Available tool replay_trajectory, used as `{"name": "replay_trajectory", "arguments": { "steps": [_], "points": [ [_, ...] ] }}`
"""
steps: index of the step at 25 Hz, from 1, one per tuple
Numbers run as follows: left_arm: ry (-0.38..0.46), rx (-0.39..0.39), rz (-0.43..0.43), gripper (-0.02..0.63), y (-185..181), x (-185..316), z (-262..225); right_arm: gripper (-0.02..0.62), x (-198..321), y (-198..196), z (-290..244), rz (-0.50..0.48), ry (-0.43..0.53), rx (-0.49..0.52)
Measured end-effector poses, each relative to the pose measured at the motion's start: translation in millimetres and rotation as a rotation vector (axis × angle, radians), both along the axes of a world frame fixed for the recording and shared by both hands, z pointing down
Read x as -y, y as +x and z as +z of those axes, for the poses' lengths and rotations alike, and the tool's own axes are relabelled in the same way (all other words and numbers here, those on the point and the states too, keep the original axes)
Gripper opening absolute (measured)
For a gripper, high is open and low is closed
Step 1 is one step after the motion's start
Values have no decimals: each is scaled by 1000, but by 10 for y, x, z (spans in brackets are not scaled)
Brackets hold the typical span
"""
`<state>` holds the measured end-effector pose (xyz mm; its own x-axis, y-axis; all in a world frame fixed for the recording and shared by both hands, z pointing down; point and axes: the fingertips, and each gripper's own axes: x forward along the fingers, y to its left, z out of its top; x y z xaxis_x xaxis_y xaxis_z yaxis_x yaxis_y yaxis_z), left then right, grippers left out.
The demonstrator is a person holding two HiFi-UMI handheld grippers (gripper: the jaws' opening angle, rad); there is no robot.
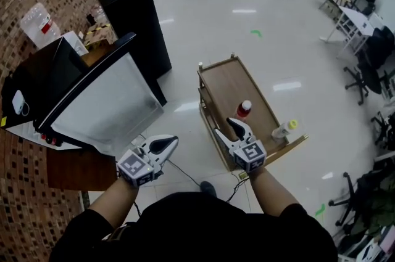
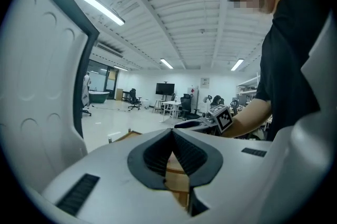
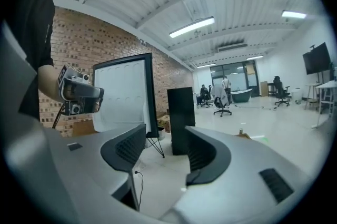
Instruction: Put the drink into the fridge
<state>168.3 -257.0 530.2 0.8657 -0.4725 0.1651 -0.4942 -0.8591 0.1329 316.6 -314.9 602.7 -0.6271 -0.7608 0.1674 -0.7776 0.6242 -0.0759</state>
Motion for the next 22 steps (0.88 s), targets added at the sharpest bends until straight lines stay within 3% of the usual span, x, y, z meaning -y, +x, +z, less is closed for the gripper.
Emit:
{"name": "replay_trajectory", "arguments": {
  "steps": [11, 17, 22],
  "points": [
    [-33, 36, 96, -6, 955, 413, 438, 322, 515, 1133, 643, 209, -72, -26],
    [-53, 22, 113, -6, 1348, 685, 655, 353, 717, 1372, 1066, 227, -127, -56],
    [-80, 16, 118, -6, 1616, 837, 858, 420, 891, 1442, 1383, 228, -170, -91]
  ]
}}
